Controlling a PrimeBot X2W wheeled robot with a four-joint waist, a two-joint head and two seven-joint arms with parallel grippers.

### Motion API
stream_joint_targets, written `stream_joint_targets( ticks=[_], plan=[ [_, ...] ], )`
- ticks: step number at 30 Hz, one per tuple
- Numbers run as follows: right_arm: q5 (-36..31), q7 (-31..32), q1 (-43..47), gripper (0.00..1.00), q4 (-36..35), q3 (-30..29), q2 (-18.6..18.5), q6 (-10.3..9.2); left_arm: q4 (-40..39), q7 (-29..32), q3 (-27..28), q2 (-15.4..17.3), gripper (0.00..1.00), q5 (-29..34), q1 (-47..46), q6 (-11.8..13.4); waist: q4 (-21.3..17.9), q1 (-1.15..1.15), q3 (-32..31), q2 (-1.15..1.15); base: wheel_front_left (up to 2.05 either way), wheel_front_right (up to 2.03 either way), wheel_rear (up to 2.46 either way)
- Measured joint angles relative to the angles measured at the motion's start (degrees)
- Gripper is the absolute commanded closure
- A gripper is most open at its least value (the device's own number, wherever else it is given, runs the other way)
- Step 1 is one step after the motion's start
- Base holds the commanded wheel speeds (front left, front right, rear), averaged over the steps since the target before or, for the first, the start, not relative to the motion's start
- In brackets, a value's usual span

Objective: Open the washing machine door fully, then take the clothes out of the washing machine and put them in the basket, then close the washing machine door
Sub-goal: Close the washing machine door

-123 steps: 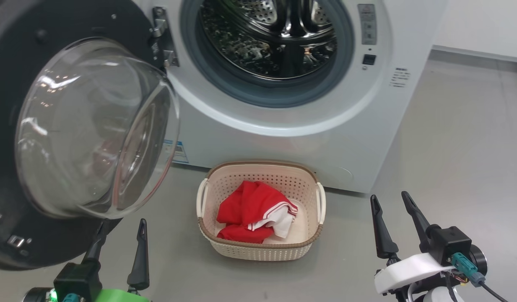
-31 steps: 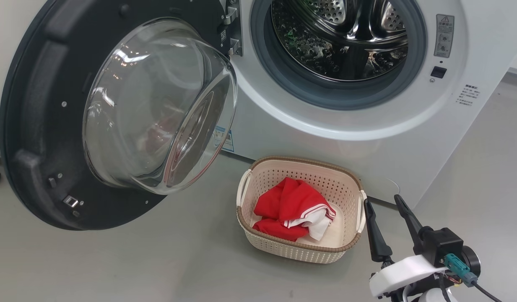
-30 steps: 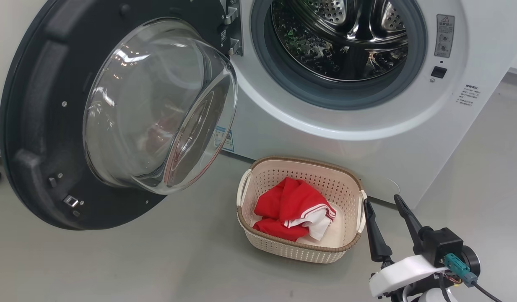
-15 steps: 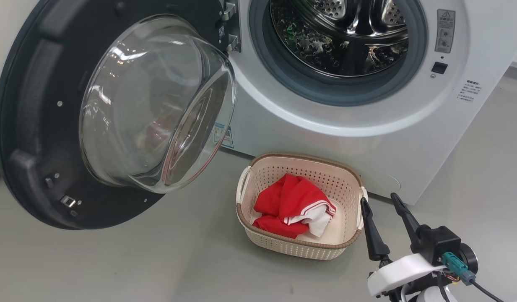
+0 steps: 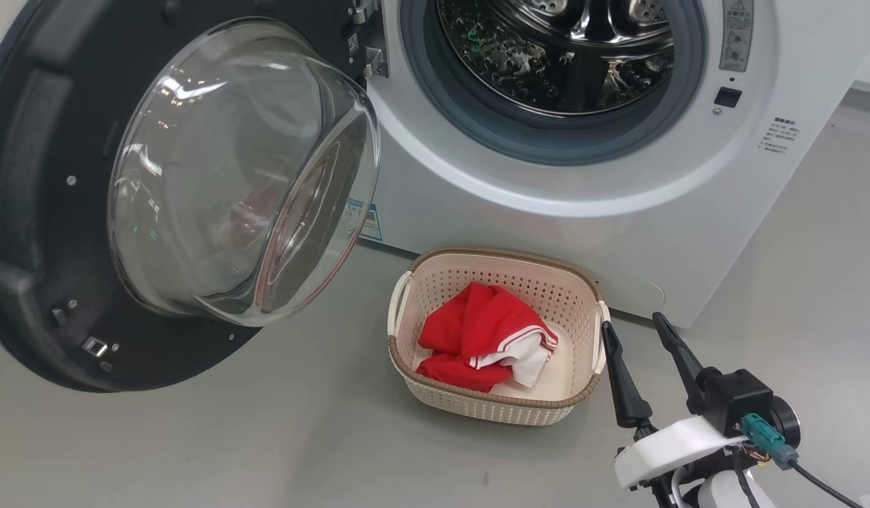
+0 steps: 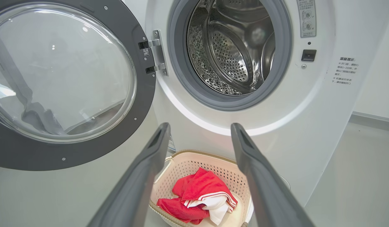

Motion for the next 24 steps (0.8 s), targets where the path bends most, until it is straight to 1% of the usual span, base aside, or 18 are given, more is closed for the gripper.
stream_joint_targets(
  ticks=[2,7,14,20,24],
  plan=[
    [0.0,0.0,-0.11,0.0,0.0,0.02,0.0,0.0,0.74,1.04,-0.54,0.12,1.0,-0.18,-0.16,-0.24,-0.3,0.0,0.26,0.0,0.0,0.0,0.0],
    [-0.43,0.0,-0.68,0.0,0.03,0.07,-0.01,0.0,1.75,4.13,-2.48,0.31,1.0,-0.58,-0.64,-1.75,-1.03,0.0,0.92,0.0,0.0,0.0,0.0],
    [-0.43,0.0,-0.9,0.0,0.04,-0.27,-0.13,0.0,3.1,6.33,-3.45,0.41,1.0,-2.11,-2.34,-3.2,-1.69,0.0,1.61,0.0,0.0,0.0,0.0],
    [-0.43,0.0,-0.96,0.0,0.04,-0.44,-0.19,-0.01,4.28,7.91,-3.92,0.83,1.0,-2.13,-2.7,-4.24,-1.78,0.0,1.9,0.0,0.0,0.0,0.0],
    [-0.43,0.0,-1.07,0.0,0.04,-0.54,-0.19,-0.01,4.71,9.99,-4.67,1.35,1.0,-2.71,-2.77,-5.01,-1.74,0.0,2.06,0.0,0.0,0.0,0.0]
  ],
)
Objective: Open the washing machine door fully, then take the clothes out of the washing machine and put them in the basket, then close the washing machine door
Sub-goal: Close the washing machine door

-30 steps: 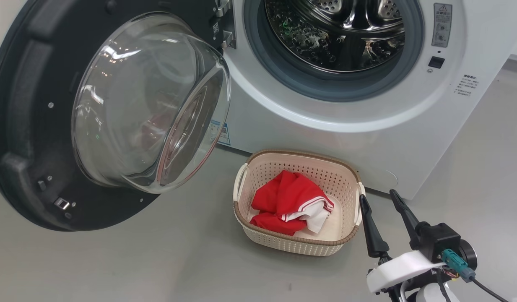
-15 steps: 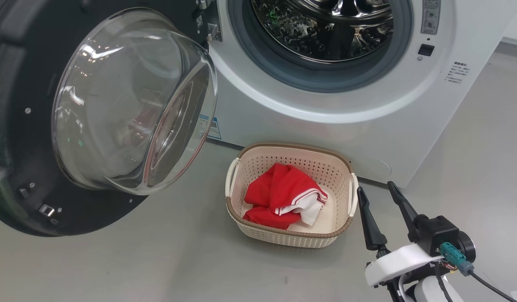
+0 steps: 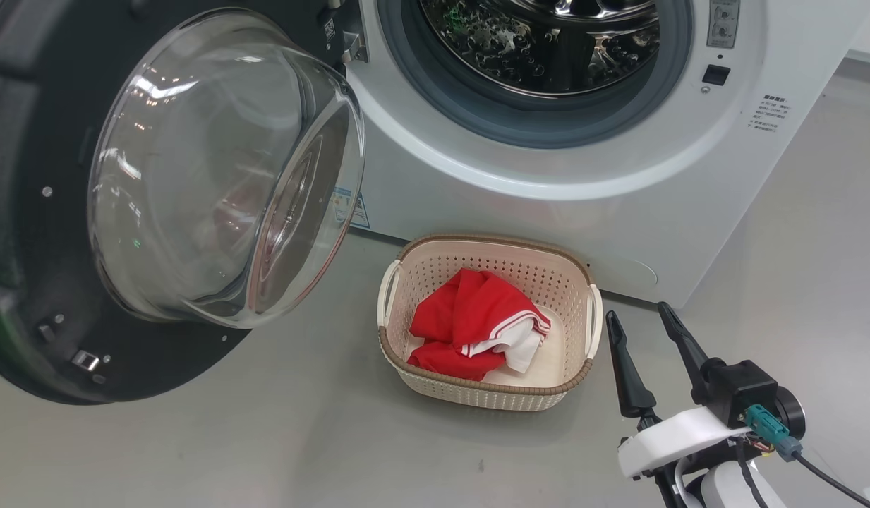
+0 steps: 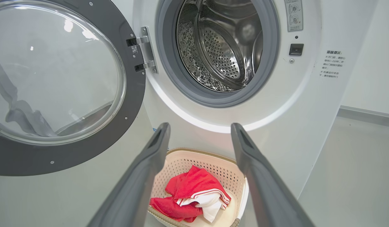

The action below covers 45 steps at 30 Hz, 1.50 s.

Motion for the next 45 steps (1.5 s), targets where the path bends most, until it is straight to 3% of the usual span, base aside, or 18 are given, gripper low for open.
stream_joint_targets(
  ticks=[18,28,45],
  plan=[
    [0.0,0.0,-0.86,0.0,0.01,-0.12,-0.03,0.01,-1.25,11.92,-4.98,-0.87,1.0,-5.04,0.09,-3.77,0.07,0.0,0.04,0.0,0.0,0.0,0.0],
    [0.0,0.0,-0.86,0.0,0.09,-0.12,-0.04,0.01,-6.2,18.5,-9.31,-3.12,1.0,-7.98,0.41,-4.48,-0.32,0.0,-0.13,0.0,0.0,0.0,0.0],
    [0.0,0.0,-1.75,0.0,0.38,1.42,-0.03,0.54,-13.29,24.46,-11.91,-3.41,1.0,-9.53,3.5,-5.22,-4.23,0.0,0.46,0.0,0.0,0.0,0.0]
  ],
)
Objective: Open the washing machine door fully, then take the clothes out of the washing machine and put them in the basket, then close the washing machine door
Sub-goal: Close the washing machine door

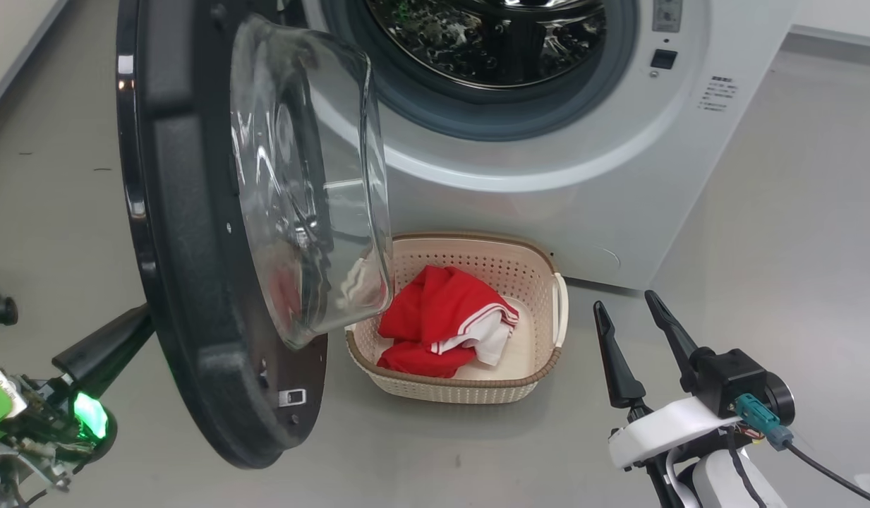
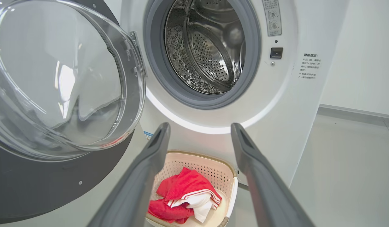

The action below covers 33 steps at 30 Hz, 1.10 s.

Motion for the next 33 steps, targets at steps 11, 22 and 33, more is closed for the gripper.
stream_joint_targets(
  ticks=[11,22,33],
  plan=[
    [0.04,0.0,-1.08,0.0,-0.47,0.33,0.01,-0.1,-4.6,1.7,-0.46,-1.79,1.0,-1.51,0.88,-0.49,-5.76,0.0,1.69,0.0,0.0,0.0,0.0],
    [0.24,0.0,-3.11,0.0,-1.75,0.89,0.0,-0.18,-7.58,2.33,-2.22,-3.12,1.0,-1.97,0.96,-0.51,-11.46,0.0,4.55,0.0,0.0,0.0,0.0],
    [2.54,0.0,-5.21,0.0,-3.27,2.11,-0.01,-1.13,-8.71,2.3,-3.53,-3.72,1.0,-1.96,-1.48,-0.49,-15.84,0.0,8.67,0.0,0.0,0.0,0.0]
  ],
)
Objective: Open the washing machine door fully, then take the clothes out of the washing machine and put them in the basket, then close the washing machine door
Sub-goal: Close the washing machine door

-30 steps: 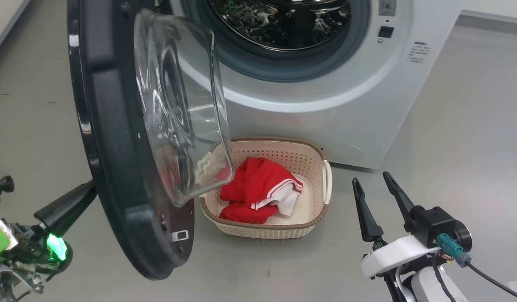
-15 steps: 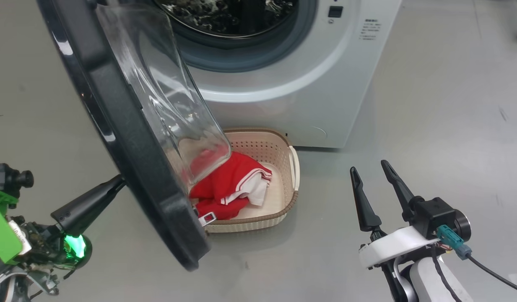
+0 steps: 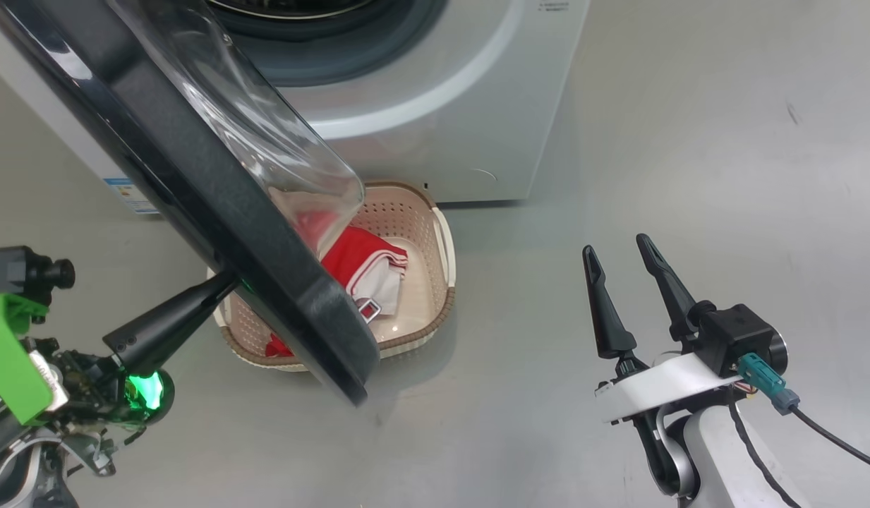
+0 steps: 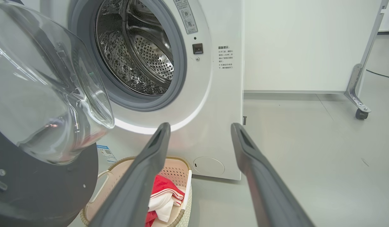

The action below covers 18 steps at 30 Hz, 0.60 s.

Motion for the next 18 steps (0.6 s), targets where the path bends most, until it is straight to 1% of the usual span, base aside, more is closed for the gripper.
stream_joint_targets(
  ticks=[5,10,15,18],
  plan=[
    [0.55,-0.01,-1.07,0.0,-0.59,0.27,0.0,-0.09,-0.01,-0.09,-0.3,-0.11,1.0,0.12,-2.23,0.08,-2.3,0.0,1.96,0.0,0.0,0.0,0.0],
    [0.66,0.0,-1.96,0.0,-1.27,0.35,0.0,-1.0,0.09,-1.08,-1.49,-0.88,1.0,1.02,-5.71,0.85,-4.15,0.0,4.1,0.0,0.0,0.0,0.0],
    [1.1,-0.01,-3.14,0.0,-1.89,0.71,-0.01,-1.08,1.38,-2.31,-2.59,-1.83,1.0,1.88,-10.16,2.02,-5.51,0.0,6.26,0.0,0.0,0.0,0.0],
    [1.13,0.0,-3.94,0.0,-2.03,0.92,-0.01,-1.27,2.83,-3.28,-3.21,-2.08,1.0,3.48,-12.62,2.14,-6.18,0.0,7.45,0.0,0.0,0.0,0.0]
  ],
)
